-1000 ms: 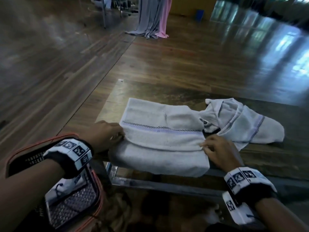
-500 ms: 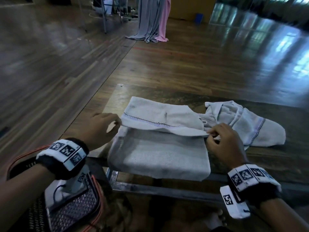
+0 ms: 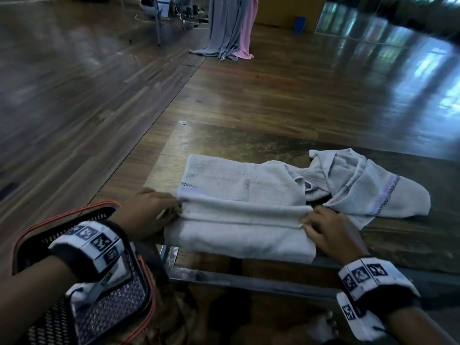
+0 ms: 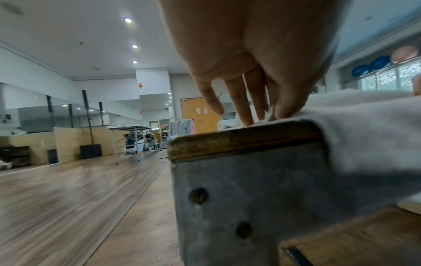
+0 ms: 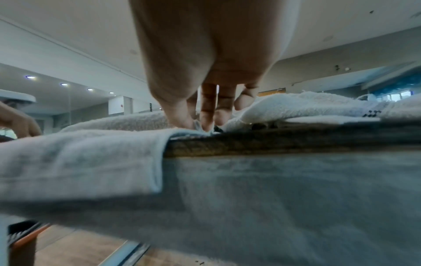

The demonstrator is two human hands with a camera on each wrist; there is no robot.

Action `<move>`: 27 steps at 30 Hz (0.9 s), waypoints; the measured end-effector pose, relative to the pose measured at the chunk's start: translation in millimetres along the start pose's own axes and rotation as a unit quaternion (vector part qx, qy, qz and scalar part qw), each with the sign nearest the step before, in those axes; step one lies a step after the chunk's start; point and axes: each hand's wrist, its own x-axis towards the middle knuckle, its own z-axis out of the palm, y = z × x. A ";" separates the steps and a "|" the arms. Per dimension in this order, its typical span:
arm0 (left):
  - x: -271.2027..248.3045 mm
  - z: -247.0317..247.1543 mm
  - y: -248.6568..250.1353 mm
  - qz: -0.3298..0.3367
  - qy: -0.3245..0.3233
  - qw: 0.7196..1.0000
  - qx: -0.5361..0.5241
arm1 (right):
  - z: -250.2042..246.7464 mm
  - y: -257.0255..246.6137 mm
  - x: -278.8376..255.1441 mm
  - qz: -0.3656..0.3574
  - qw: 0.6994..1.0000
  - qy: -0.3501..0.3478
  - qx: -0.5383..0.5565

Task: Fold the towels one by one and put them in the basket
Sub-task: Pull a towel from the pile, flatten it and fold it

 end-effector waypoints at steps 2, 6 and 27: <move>17.4 -2.1 -2.9 -0.031 -0.008 0.999 0.012 | 1.4 2.9 17.3 0.024 1.000 0.005 0.004; 44.4 -6.1 -1.6 -0.077 -0.034 0.995 0.054 | -1.1 6.2 42.5 0.062 0.998 0.008 -0.018; -9.7 0.8 -9.6 0.088 0.039 0.995 0.000 | 4.9 20.4 -27.0 -0.076 0.995 0.006 0.066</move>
